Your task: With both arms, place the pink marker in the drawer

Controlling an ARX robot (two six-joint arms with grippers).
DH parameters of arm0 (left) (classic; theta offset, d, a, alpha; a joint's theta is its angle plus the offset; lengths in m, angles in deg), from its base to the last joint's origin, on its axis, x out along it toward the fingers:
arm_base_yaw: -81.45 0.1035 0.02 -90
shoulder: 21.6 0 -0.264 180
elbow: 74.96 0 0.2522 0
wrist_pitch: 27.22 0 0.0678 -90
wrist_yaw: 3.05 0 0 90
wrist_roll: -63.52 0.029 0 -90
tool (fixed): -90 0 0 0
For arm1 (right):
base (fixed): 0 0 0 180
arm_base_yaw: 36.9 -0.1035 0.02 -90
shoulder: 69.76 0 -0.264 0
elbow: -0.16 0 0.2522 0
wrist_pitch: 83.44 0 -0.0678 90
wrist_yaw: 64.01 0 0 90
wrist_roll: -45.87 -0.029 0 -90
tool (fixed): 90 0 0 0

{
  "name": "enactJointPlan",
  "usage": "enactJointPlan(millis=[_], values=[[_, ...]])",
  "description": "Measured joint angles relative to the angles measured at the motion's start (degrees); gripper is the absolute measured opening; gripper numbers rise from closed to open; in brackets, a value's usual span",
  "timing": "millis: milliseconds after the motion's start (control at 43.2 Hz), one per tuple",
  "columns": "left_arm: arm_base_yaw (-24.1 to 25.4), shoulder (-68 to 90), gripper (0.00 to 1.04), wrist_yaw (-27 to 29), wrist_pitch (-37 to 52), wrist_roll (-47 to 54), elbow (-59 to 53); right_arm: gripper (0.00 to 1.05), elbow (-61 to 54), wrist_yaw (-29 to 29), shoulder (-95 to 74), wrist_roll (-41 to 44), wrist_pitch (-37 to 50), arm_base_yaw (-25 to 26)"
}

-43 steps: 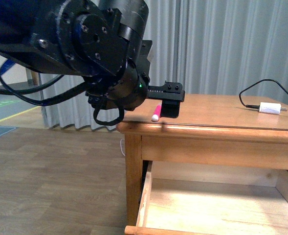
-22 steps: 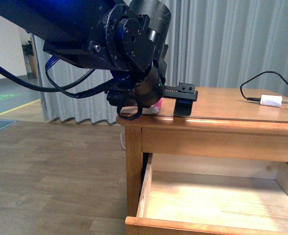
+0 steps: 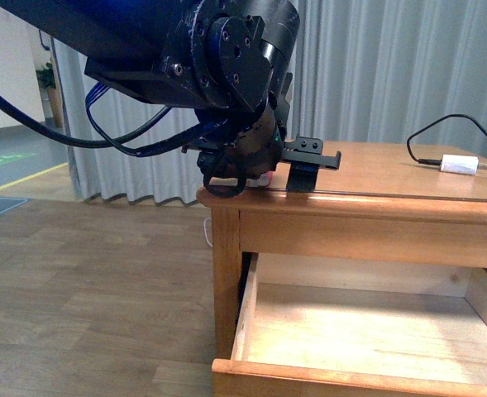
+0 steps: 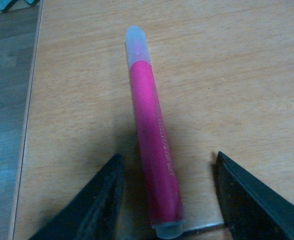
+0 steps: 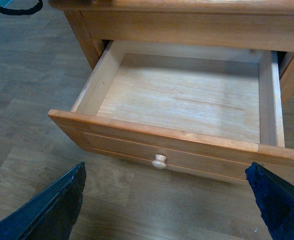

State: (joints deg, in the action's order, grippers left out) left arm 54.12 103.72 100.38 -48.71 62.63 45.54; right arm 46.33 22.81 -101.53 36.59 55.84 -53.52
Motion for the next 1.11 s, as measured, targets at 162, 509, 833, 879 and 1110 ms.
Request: enactJointPlan(millis=[162, 509, 833, 879, 1110], values=[[0.1, -0.1, 0.3, 0.0, 0.4, 0.5, -0.6, 0.96, 0.0, 0.0, 0.0, 0.0, 0.0, 0.0], [1.3, -8.7, 0.15, -14.5, 12.8, 9.1, -15.6, 0.96, 0.0, 0.0, 0.0, 0.0, 0.0, 0.0], [0.5, -24.3, 0.15, -31.3, 16.7, 22.2, -33.6, 0.96, 0.0, 0.0, 0.0, 0.0, 0.0, 0.0], [0.3, -24.3, 0.15, -31.0, 17.0, 22.7, -34.5, 0.96, 0.0, 0.0, 0.0, 0.0, 0.0, 0.0], [-2.9, -18.9, 0.15, -28.6, 19.8, 22.9, -35.3, 0.96, 0.0, 0.0, 0.0, 0.0, 0.0, 0.0]])
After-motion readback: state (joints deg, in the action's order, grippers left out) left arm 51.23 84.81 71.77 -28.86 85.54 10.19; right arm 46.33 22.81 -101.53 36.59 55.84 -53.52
